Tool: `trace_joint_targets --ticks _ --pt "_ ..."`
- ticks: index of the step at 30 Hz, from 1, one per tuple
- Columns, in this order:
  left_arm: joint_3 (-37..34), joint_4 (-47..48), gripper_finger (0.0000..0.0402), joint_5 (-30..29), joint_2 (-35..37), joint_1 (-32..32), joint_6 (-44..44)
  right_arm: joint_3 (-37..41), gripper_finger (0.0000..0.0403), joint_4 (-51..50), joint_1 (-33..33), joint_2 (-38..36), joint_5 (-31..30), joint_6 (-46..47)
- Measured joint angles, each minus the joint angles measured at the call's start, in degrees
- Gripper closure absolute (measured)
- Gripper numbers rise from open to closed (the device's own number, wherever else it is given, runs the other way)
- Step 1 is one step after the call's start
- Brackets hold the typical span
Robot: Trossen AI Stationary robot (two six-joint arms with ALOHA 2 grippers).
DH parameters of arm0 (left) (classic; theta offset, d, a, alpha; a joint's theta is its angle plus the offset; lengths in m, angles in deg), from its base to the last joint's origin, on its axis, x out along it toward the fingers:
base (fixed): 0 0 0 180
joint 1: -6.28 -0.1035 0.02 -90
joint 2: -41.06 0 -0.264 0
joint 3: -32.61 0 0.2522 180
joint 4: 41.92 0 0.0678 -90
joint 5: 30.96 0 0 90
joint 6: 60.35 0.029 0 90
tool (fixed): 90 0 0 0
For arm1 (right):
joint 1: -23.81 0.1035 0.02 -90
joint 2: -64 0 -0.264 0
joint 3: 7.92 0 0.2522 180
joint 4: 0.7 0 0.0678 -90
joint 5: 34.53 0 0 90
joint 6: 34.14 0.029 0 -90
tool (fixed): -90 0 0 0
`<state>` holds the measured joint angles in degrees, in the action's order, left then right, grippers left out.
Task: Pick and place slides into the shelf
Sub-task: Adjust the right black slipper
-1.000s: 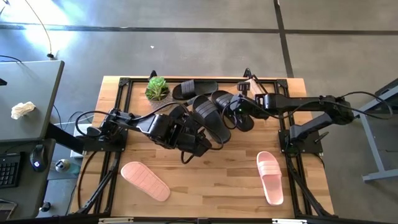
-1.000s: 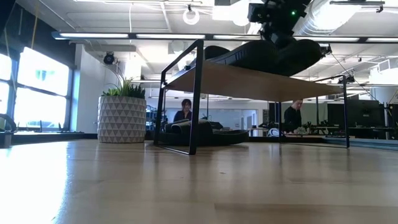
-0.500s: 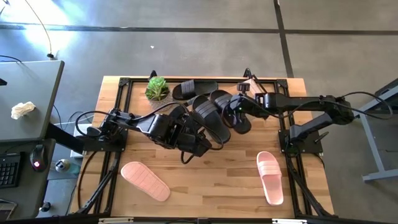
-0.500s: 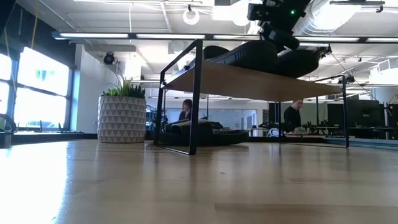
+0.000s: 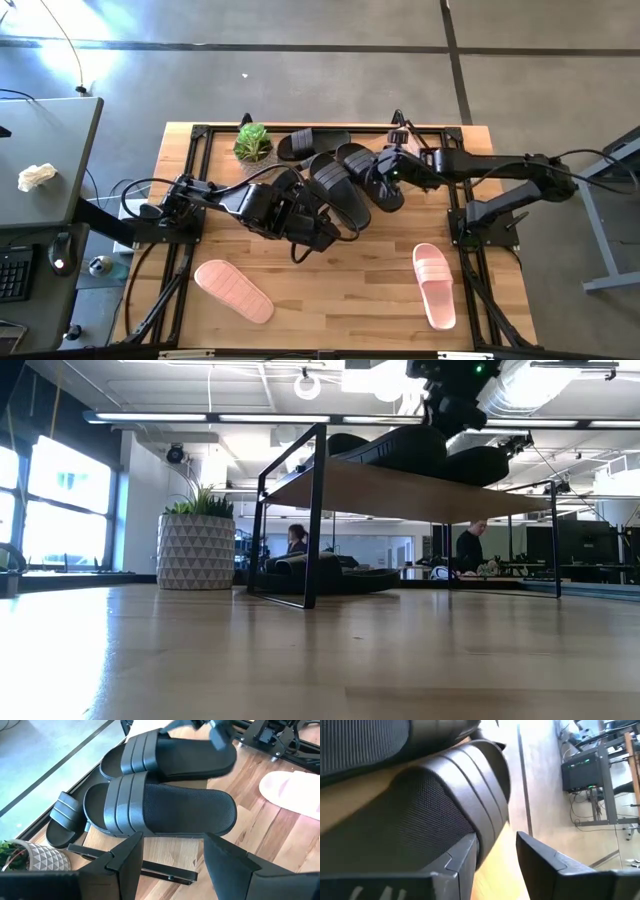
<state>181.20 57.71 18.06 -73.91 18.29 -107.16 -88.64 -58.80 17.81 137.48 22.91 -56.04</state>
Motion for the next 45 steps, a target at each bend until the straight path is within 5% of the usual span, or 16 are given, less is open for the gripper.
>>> trace_joint_targets --ticks 7,11,16,24,30,45 --pt "0.0 0.0 0.0213 0.0 0.0 0.0 0.0 0.0 0.0272 -6.4 0.8 -7.5 4.3 3.4" --pt "0.0 0.0 0.0213 0.0 0.0 0.0 0.0 0.0 0.0274 -16.5 0.8 -11.6 11.2 11.0" --pt "0.0 0.0 0.0213 0.0 0.0 0.0 0.0 0.0 0.0305 -26.7 0.7 -12.7 12.2 22.6" --pt "-0.1 -0.1 0.0213 0.9 -0.7 0.0 -0.1 8.1 0.0396 -22.9 0.7 -13.2 19.0 26.2" --pt "-0.1 0.0 0.0213 2.5 -1.7 0.0 -0.2 11.5 0.0400 -15.9 1.1 -15.5 15.9 28.0" --pt "0.0 -0.1 0.0213 2.5 -1.5 0.0 -0.2 11.5 0.0403 -13.7 1.6 -11.5 22.3 29.0"
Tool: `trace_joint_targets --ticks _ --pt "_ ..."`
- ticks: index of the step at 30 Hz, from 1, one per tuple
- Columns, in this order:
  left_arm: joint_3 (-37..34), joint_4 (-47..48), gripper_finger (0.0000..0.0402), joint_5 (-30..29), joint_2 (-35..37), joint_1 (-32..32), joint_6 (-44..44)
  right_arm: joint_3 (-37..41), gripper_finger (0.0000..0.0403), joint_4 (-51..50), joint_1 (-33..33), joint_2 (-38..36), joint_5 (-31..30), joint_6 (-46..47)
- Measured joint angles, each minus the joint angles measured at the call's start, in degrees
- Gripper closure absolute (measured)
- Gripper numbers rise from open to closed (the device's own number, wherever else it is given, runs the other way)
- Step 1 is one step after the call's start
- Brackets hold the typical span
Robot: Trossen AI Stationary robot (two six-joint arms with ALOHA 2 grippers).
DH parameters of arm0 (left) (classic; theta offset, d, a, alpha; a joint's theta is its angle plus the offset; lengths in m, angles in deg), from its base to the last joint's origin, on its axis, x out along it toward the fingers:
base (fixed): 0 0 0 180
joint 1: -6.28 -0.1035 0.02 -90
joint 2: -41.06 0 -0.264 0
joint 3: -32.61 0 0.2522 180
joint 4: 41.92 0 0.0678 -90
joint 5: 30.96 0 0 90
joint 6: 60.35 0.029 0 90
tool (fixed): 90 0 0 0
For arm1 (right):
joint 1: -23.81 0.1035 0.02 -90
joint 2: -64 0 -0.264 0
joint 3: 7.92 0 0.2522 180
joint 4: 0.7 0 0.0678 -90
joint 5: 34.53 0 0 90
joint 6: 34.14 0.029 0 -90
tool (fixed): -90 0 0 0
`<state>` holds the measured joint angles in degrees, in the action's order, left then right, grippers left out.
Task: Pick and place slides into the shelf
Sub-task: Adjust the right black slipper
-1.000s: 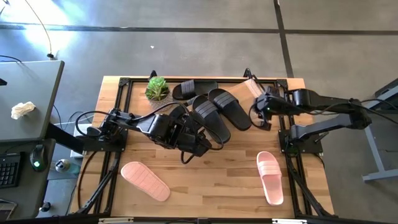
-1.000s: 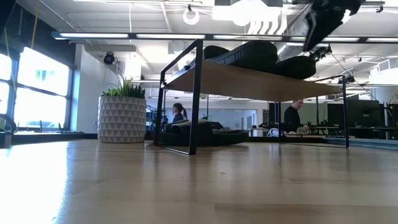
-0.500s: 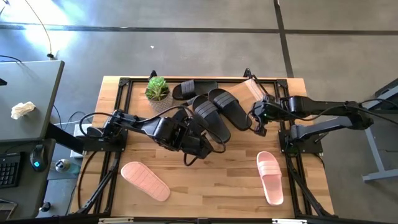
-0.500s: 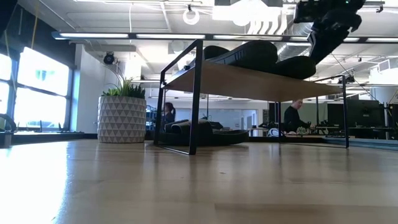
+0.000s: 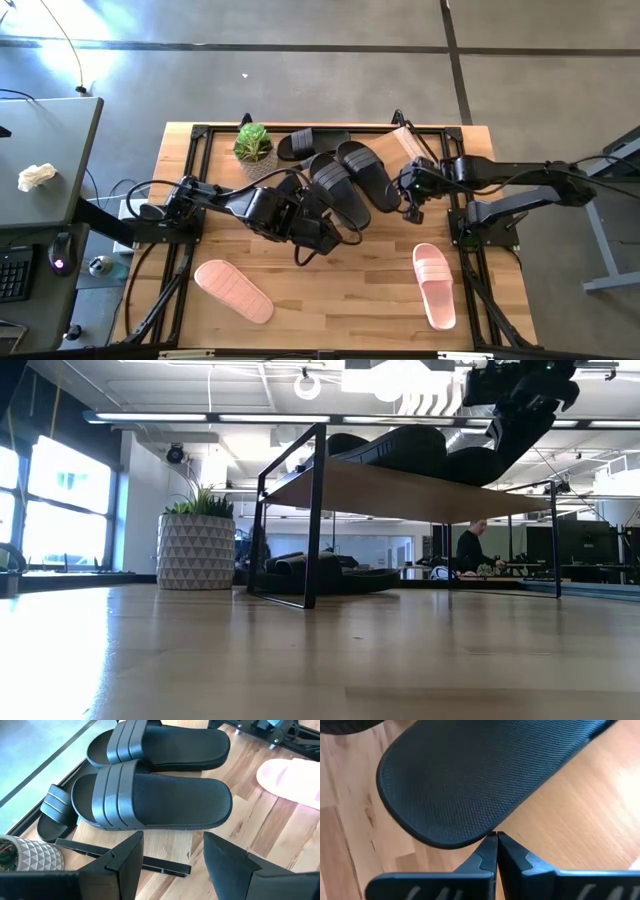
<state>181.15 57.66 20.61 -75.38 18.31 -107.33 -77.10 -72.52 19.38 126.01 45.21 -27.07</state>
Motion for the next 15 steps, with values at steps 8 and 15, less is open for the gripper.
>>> trace_joint_targets --ticks 8,15 --pt "0.0 0.0 0.0213 -0.1 0.0 0.0 0.0 0.0 0.0403 0.6 1.4 0.0 0.8 0.4" --pt "0.0 -0.3 0.0213 -0.2 0.0 0.0 0.0 0.0 0.0403 2.0 1.9 0.0 2.4 0.4"
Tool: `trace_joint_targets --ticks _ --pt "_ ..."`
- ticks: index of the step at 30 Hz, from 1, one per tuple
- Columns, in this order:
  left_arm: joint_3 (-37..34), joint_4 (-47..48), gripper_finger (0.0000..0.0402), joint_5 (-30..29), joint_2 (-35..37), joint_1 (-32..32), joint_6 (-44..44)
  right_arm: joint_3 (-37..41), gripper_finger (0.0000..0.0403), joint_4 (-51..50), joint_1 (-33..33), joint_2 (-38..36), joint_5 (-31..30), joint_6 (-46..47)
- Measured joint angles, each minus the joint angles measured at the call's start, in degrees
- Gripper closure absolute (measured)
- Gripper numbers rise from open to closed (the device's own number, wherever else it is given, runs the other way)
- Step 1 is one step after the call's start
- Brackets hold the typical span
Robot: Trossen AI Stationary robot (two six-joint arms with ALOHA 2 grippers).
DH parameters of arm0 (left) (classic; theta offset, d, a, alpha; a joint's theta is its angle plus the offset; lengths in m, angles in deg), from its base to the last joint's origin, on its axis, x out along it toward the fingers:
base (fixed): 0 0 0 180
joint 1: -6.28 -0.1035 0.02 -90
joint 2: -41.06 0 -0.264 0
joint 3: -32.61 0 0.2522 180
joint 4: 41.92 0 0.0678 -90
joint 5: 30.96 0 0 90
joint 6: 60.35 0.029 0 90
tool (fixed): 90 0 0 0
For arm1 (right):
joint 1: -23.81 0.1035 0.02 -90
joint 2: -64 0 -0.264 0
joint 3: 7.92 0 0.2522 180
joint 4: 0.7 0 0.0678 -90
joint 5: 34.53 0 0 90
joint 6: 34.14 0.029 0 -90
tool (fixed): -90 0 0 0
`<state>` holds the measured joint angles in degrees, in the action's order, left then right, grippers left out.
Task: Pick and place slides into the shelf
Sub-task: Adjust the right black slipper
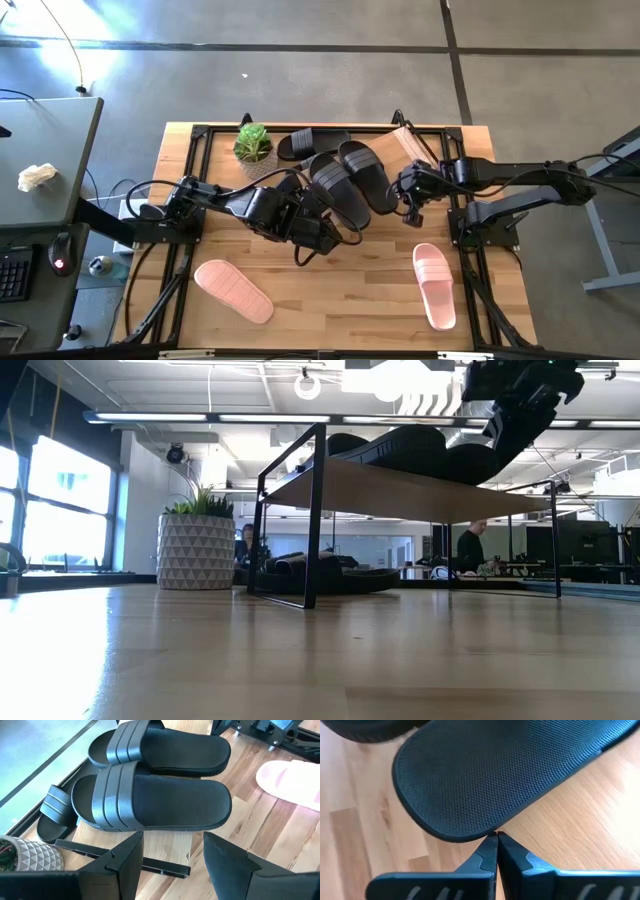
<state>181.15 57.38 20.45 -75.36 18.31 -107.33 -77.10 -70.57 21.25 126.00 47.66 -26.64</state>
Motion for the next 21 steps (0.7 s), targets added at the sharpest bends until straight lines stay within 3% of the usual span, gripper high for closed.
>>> trace_joint_targets --ticks 9,17,21 --pt "0.0 0.0 0.0213 0.0 0.0 0.0 0.0 0.0 0.0403 0.4 0.0 0.0 1.1 -0.4" --pt "0.0 0.0 0.0213 0.1 0.0 0.0 0.0 -2.8 0.0403 -9.6 0.0 -1.8 -2.5 1.7" --pt "0.0 0.0 0.0213 1.6 0.0 0.0 0.2 -8.6 0.0403 -15.7 0.0 -3.7 6.3 1.2"
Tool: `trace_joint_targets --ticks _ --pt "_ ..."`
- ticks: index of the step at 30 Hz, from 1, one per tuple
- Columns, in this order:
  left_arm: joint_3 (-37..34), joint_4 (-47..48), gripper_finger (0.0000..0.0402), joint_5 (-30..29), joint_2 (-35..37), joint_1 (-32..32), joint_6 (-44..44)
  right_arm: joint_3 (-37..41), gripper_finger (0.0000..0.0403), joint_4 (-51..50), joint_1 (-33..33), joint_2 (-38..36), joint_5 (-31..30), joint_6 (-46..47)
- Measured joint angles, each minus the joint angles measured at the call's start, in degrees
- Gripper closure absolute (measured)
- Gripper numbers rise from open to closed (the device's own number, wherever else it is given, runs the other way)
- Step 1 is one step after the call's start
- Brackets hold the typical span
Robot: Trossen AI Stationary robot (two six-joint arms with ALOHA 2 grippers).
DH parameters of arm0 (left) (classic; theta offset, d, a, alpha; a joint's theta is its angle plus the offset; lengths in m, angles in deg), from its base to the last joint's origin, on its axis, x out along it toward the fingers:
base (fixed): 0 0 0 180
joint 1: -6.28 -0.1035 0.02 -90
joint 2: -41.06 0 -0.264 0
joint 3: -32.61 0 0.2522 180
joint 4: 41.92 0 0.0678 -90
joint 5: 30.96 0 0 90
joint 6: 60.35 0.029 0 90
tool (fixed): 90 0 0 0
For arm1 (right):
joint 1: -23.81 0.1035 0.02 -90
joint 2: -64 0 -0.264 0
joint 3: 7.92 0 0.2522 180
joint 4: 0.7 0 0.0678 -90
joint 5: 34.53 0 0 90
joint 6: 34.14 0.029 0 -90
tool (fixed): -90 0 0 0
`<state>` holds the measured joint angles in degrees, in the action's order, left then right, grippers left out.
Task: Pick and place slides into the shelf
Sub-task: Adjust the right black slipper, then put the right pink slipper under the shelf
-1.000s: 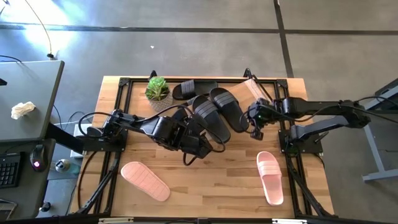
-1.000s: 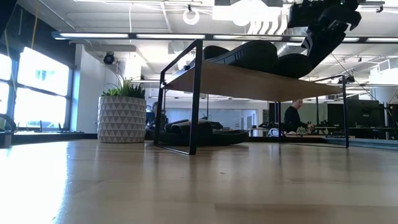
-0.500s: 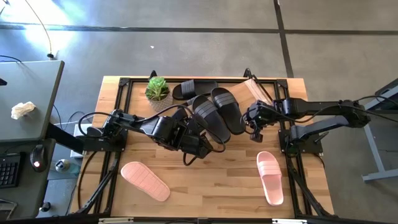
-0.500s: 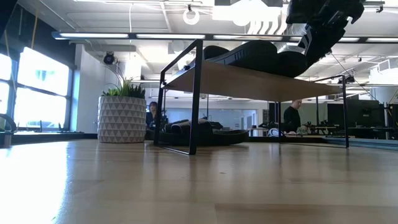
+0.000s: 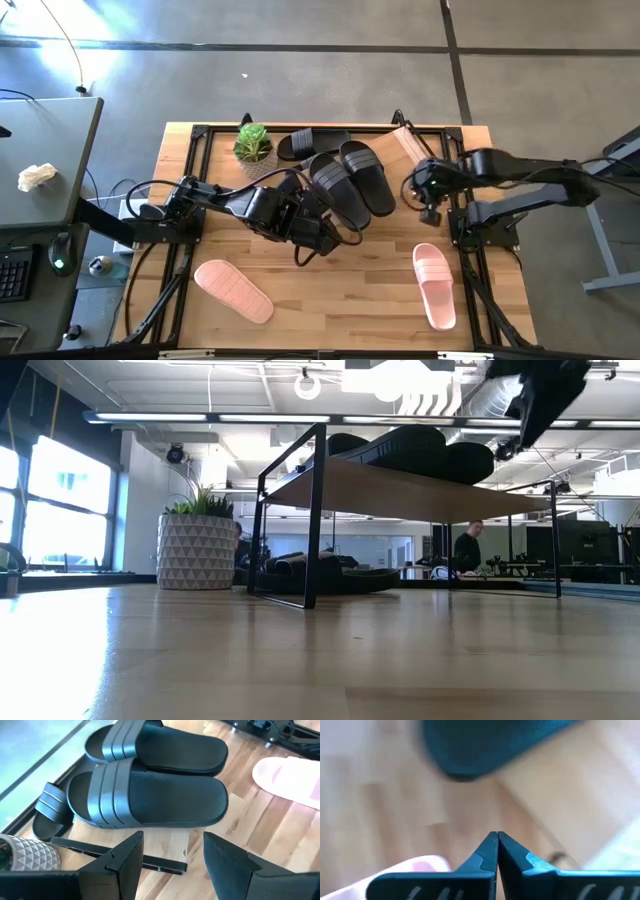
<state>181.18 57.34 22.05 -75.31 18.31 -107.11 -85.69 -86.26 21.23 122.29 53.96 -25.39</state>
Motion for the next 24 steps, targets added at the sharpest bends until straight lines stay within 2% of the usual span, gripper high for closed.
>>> trace_joint_targets --ticks 6,9,14,16,20,24 --pt "0.0 -0.1 0.0213 1.9 0.0 0.0 1.4 -7.7 0.0403 -1.6 0.1 -2.9 26.9 4.4" --pt "0.0 -0.1 0.0213 2.0 0.0 0.0 1.8 -10.9 0.0403 -1.6 2.0 -3.8 35.0 9.6" --pt "0.0 -0.1 0.0213 2.0 0.0 0.0 3.1 -14.4 0.0403 0.1 10.2 -4.4 35.7 18.4" --pt "0.0 -0.1 0.0213 2.1 0.0 0.0 3.6 -14.8 0.0403 2.7 14.7 -4.4 33.7 22.1" --pt "0.0 -0.1 0.0213 2.1 0.0 0.0 5.0 -14.8 0.0403 6.6 24.8 -3.3 26.0 27.3" --pt "0.0 -0.1 0.0213 2.4 0.0 0.0 6.8 -14.8 0.0403 2.8 34.8 0.2 14.5 31.0"
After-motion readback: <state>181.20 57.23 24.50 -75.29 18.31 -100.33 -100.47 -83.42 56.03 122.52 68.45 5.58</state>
